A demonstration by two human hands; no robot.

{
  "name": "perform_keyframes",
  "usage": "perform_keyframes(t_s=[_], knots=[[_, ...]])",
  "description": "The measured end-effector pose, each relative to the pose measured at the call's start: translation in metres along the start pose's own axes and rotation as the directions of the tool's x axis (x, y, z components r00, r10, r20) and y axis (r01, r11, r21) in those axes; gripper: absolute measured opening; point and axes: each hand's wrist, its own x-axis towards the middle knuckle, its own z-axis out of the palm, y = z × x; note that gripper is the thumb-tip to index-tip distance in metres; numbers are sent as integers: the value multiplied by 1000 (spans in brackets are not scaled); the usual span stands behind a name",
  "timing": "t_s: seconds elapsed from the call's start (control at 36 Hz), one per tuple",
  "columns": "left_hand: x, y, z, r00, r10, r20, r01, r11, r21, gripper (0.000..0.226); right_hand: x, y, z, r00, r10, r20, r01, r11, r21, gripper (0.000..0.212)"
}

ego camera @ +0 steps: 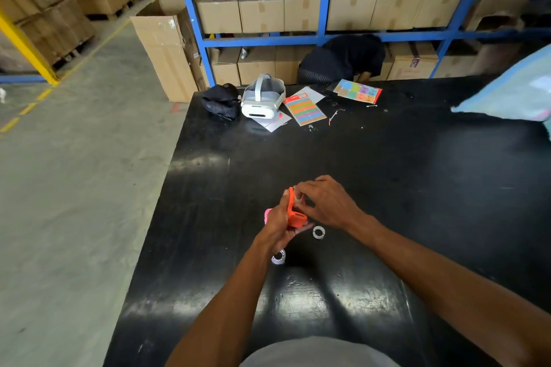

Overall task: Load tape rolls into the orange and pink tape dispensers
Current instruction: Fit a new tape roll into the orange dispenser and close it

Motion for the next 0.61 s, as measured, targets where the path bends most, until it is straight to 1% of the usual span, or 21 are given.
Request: perform_keyframes(t_s=[0.08, 0.19, 0.25, 0.33, 0.42, 0.47, 0.53, 0.61], knots=[[-3, 1, 3, 1000, 26, 13, -26, 999, -22, 39, -2, 1, 4, 1000, -6, 3, 6, 1000, -3, 19], [-2, 0, 5, 999, 47, -11, -47, 998, -39, 41, 0, 0, 4, 998, 0, 57, -2, 999, 32, 15], [-2, 0, 4, 999, 49, -23, -50, 997, -58, 42, 0, -1, 4, 998, 7, 56, -10, 999, 45, 18], [0, 0, 3, 998, 60, -30, -62, 996, -59, 44, 0, -6, 3, 1000, -13, -14, 14, 999, 53, 19], [0, -2, 2, 994, 80, -70, -85, 994, -62, 43, -2, -9, 2, 996, -30, -84, 35, 997, 61, 6], [2, -2, 1, 989, 90, -117, -98, 993, -69, 43, -2, -12, 2, 990, -38, -133, 46, 997, 59, 6], [4, -2, 1, 984, 92, -155, -102, 993, -57, 42, -5, -14, 2, 987, -45, -155, 56, 996, 67, 8], [7, -1, 3, 979, 92, -185, -100, 994, -37, 42, -10, -17, 2, 987, -44, -152, 58, 994, 89, 4]])
